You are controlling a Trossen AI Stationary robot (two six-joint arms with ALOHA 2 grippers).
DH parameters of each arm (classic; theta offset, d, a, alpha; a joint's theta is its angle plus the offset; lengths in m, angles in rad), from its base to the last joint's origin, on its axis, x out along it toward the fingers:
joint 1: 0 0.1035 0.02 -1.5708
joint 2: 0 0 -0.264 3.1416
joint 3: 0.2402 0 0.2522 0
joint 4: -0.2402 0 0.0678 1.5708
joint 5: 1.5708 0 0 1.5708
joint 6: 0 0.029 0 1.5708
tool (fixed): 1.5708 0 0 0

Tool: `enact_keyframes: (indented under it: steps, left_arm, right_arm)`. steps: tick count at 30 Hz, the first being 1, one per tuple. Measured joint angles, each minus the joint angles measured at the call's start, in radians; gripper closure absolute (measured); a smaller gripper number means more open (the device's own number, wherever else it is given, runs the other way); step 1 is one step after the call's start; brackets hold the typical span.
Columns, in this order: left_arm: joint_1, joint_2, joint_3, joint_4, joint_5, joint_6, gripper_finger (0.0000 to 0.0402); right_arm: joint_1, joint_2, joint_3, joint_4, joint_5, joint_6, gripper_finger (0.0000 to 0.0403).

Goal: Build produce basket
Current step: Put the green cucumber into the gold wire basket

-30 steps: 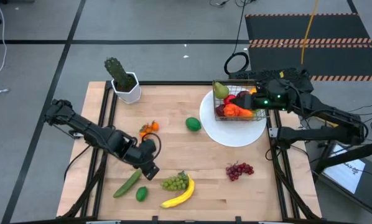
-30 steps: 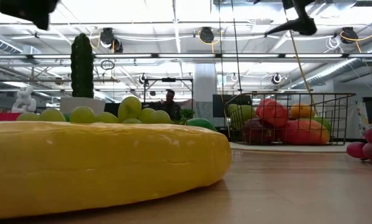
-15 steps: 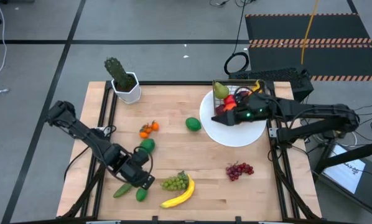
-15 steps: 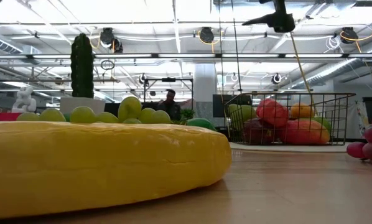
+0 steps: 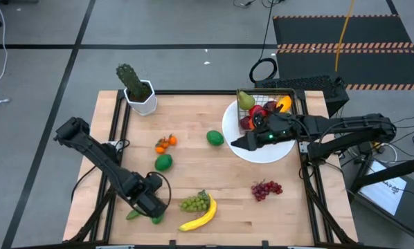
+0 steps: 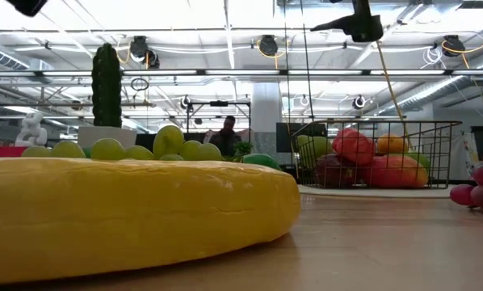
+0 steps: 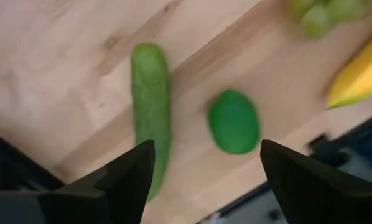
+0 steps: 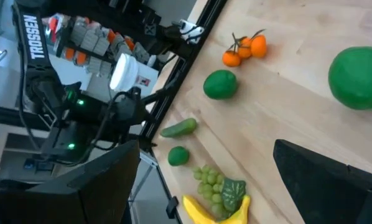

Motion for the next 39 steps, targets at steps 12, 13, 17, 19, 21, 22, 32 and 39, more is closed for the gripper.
enact_keyframes:
  steps: [12,13,17,19,21,22,32,39]
  left_arm:
    - [-0.048,0.050,-0.200,0.073,0.131,0.116,0.0108]
    - [-0.055,0.050,-0.212,0.075,0.138,0.122,0.0108]
    - [-0.080,0.050,-0.240,0.127,0.140,0.162,0.0108]
    - [-0.089,0.050,-0.249,0.168,0.138,0.172,0.0108]
    - [-0.097,0.050,-0.258,0.205,0.129,0.172,0.0108]
    - [-0.101,0.050,-0.263,0.222,0.121,0.167,0.0108]
    - [-0.109,0.049,-0.269,0.238,0.082,0.141,0.0108]
    - [-0.114,0.049,-0.269,0.238,-0.010,0.190,0.0108]
  right_arm:
    - [0.062,-0.003,0.000,0.001,0.047,0.019,0.0039]
    - [0.072,-0.004,0.000,0.001,0.055,0.024,0.0039]
    - [0.109,-0.004,0.000,0.002,0.084,0.030,0.0039]
    - [0.124,-0.004,0.000,0.002,0.104,0.030,0.0039]
    - [0.133,-0.004,0.000,0.002,0.126,0.030,0.0039]
    - [0.135,-0.004,0.000,0.002,0.129,0.030,0.0039]
    - [0.137,-0.004,0.000,0.003,0.130,0.029,0.0039]
    - [0.137,-0.004,0.000,0.003,0.130,0.029,0.0039]
